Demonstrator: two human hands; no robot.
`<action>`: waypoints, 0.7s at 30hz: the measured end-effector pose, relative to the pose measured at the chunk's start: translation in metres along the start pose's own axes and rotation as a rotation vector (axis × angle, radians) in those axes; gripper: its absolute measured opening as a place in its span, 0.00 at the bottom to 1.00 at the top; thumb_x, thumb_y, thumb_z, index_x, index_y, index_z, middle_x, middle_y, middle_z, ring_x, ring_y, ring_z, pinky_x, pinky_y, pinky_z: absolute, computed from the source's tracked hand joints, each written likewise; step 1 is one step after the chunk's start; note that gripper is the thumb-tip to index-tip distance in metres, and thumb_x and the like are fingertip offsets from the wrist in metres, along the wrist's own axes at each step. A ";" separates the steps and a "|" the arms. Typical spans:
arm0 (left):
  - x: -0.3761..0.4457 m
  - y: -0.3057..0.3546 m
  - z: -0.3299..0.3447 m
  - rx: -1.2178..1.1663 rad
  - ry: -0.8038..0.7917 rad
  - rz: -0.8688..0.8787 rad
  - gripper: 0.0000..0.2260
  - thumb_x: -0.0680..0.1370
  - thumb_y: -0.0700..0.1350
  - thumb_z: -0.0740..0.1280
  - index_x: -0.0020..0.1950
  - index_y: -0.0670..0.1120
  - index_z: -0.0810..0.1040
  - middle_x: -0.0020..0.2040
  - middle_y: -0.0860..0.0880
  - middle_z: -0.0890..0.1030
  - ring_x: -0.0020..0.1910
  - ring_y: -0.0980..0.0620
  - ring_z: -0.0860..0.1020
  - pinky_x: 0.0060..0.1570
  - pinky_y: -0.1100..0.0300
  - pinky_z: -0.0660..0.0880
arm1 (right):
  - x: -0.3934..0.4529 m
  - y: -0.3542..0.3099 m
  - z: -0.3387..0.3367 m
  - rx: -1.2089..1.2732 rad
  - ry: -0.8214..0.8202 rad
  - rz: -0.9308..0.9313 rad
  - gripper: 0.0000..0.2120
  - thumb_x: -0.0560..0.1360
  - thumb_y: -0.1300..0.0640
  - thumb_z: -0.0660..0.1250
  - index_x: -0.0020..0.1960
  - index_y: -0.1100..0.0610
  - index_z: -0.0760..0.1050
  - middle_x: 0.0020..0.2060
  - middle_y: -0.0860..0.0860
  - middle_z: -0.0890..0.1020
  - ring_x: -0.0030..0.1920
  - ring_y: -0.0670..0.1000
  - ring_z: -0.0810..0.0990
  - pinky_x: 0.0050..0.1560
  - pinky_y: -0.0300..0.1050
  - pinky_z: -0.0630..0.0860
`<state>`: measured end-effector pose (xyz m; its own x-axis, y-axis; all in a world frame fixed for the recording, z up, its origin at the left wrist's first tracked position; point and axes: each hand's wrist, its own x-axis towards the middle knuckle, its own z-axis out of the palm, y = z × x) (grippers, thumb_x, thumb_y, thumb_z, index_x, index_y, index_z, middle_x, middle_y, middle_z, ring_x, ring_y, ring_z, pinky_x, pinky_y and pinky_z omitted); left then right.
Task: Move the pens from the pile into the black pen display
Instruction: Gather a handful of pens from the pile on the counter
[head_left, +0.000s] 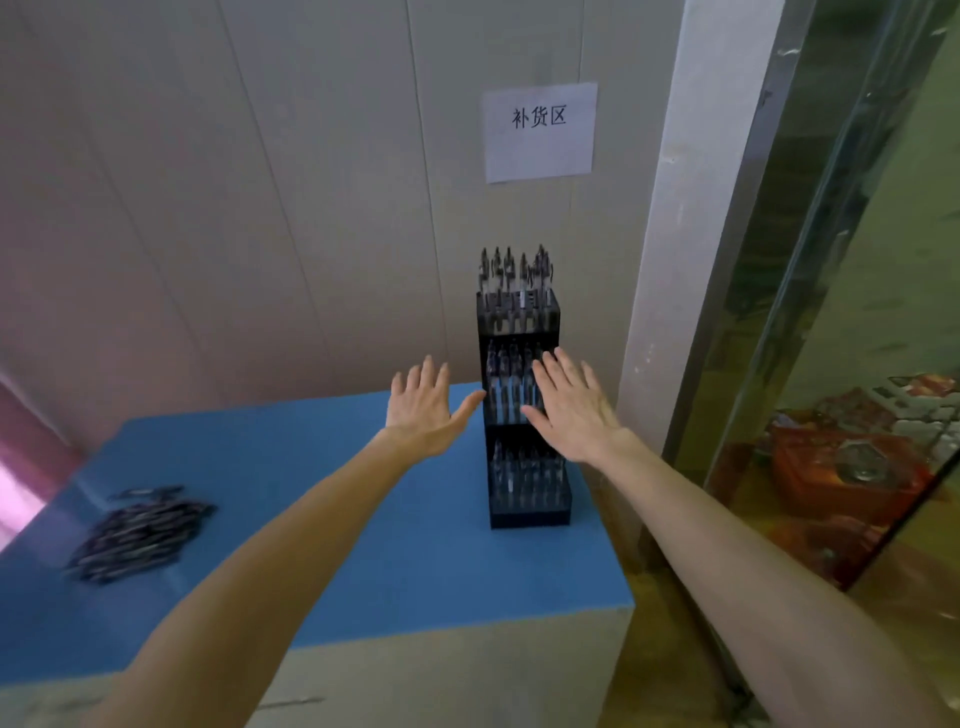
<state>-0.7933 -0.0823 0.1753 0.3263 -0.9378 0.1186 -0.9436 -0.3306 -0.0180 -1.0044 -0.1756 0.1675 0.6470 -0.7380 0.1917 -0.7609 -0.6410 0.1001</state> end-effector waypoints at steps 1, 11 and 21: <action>-0.010 -0.008 -0.003 0.038 -0.008 0.013 0.42 0.79 0.72 0.38 0.84 0.46 0.48 0.84 0.43 0.46 0.82 0.42 0.48 0.80 0.43 0.46 | -0.005 -0.005 -0.004 -0.002 -0.005 0.002 0.36 0.84 0.37 0.45 0.83 0.59 0.43 0.83 0.56 0.47 0.82 0.56 0.40 0.81 0.60 0.46; -0.091 -0.122 -0.010 0.120 -0.084 -0.071 0.39 0.80 0.70 0.38 0.84 0.47 0.50 0.83 0.42 0.46 0.82 0.42 0.46 0.79 0.41 0.43 | 0.001 -0.110 -0.035 -0.010 0.033 -0.104 0.37 0.84 0.39 0.54 0.83 0.59 0.46 0.82 0.56 0.51 0.82 0.58 0.44 0.81 0.59 0.48; -0.177 -0.353 0.035 -0.006 -0.275 -0.234 0.37 0.82 0.69 0.45 0.82 0.46 0.59 0.83 0.41 0.51 0.80 0.39 0.56 0.77 0.41 0.54 | 0.087 -0.350 0.013 0.082 -0.212 -0.250 0.39 0.83 0.44 0.61 0.82 0.61 0.45 0.79 0.58 0.58 0.81 0.61 0.49 0.79 0.57 0.54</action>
<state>-0.5166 0.1969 0.1262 0.5355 -0.8306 -0.1528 -0.8417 -0.5397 -0.0165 -0.6811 -0.0182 0.1362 0.8155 -0.5776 -0.0368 -0.5765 -0.8162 0.0379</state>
